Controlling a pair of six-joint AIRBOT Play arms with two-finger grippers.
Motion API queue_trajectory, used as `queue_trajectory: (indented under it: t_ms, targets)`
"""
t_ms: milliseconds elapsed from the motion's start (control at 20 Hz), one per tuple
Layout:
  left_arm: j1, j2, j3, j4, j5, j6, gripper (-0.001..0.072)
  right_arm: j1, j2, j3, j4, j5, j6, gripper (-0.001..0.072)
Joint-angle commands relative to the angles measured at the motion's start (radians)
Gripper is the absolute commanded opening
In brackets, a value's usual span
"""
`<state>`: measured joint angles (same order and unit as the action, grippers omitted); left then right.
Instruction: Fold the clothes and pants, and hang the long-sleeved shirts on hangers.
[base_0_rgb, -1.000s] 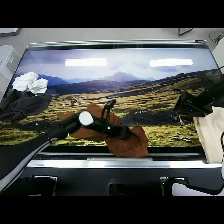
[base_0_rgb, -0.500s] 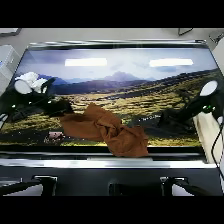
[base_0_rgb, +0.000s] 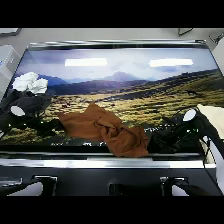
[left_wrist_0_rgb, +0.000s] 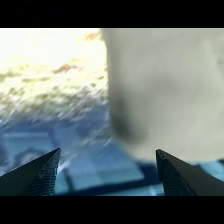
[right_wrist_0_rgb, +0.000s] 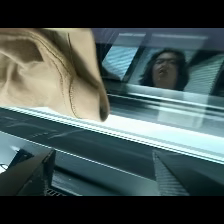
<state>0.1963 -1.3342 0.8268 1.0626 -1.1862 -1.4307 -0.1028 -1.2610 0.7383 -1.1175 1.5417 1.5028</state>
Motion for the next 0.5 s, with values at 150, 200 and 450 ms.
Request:
queue_trajectory:
  t_ms: [150,200,450]
  targets:
    - [-0.091,-0.008,-0.035,-0.077,0.199,-0.007,0.0583,0.002,0.002,-0.049,0.045,-0.064,0.001,0.0708]
    - [-0.101,-0.011,-0.035,-0.077,0.212,-0.021,0.0577,0.003,0.002,-0.049,0.057,-0.081,0.002,0.0708]
    - [-0.111,-0.058,-0.035,-0.077,0.214,-0.066,0.0329,0.158,-0.003,-0.056,0.039,-0.203,0.021,0.0716]
